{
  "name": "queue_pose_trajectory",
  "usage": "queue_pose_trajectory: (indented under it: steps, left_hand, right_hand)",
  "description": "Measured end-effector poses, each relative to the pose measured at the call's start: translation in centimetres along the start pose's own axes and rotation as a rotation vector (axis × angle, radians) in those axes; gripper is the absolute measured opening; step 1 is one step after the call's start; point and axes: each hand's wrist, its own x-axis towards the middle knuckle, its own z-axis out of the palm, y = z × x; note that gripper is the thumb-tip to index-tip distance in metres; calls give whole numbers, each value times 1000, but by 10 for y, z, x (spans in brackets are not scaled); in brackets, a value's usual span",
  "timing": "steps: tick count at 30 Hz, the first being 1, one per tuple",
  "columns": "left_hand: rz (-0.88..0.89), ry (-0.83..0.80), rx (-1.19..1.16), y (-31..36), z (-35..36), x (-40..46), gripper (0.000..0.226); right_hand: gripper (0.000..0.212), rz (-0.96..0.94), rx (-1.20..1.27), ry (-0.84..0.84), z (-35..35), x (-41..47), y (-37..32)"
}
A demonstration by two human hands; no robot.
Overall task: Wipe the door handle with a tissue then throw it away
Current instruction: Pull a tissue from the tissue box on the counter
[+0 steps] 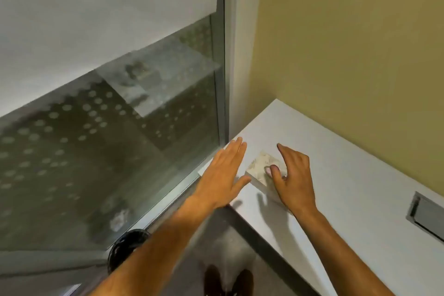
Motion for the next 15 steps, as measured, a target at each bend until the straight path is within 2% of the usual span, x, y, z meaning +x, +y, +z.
queue_pose_trajectory:
  steps: [2, 4, 6, 9, 11, 15]
  left_hand:
    - [-5, -98, -3, -5, 31, 26, 84]
    - [39, -113, -26, -11, 64, 50, 79]
    - [104, -122, -49, -19, 98, 72, 74]
    - [189, -194, 62, -35, 143, 102, 79]
    - [210, -251, 68, -45, 168, 117, 78]
    - [308, -306, 129, -61, 204, 136, 79]
  right_hand:
    - [48, 91, -33, -23, 7, 6, 35]
    - [42, 117, -82, -97, 18, 9, 72]
    - [41, 81, -115, -133, 33, 14, 100]
    - [46, 94, -82, -170, 56, 23, 125]
    - [50, 7, -112, -177, 72, 27, 140]
    - [39, -49, -155, -201, 90, 37, 164]
